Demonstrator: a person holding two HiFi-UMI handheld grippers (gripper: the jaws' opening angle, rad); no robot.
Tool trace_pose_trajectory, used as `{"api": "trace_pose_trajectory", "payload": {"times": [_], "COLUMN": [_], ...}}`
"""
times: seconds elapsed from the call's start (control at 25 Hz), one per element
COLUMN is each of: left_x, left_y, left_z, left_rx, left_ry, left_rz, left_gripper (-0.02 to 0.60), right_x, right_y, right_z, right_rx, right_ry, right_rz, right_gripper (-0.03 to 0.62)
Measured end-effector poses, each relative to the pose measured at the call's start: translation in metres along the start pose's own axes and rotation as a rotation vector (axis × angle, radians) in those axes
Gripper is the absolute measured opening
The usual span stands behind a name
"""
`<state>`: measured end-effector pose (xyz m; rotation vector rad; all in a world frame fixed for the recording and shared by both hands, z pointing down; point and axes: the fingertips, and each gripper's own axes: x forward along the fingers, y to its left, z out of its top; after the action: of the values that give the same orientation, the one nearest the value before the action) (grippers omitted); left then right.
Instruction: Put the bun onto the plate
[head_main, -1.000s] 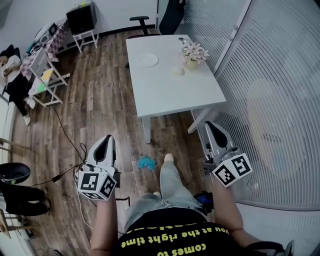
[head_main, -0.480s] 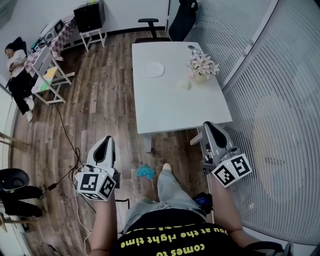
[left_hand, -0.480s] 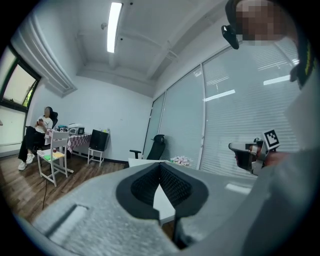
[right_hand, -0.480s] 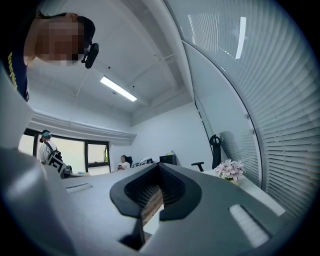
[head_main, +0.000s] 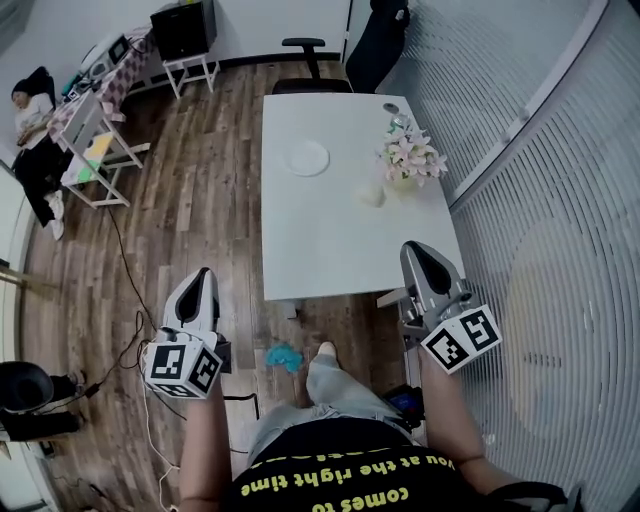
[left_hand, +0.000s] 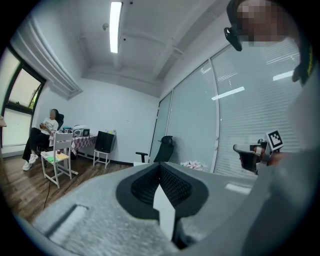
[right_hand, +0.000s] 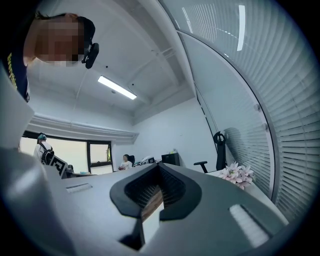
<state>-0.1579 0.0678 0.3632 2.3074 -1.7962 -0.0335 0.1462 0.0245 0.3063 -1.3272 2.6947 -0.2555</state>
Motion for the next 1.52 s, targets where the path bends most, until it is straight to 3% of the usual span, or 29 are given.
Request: {"api": "trace_pose_trajectory", "payload": {"times": [0.52,0.92,1.52], "left_x": [0.069,0.106,0.127], "left_y": [0.016,0.004,-0.004], "left_z": [0.019,0.015,0.01], "left_rx": [0.004,0.001,0.007], "left_ry": [-0.02,-0.009,0.004], "left_rz": [0.06,0.055,0.07], "left_gripper": [0.0,0.0,0.0], "right_x": [0.044,0.07,0.08], "right_y": [-0.06,-0.086,-0.109], "right_z": [0.01,0.007,0.004], "right_rx": [0.009,0.006,0.025], "right_ry": [0.012,0.01,0.016], "right_rz": [0.025,0.053,0.072], "right_gripper": [0.006,0.006,0.006]}}
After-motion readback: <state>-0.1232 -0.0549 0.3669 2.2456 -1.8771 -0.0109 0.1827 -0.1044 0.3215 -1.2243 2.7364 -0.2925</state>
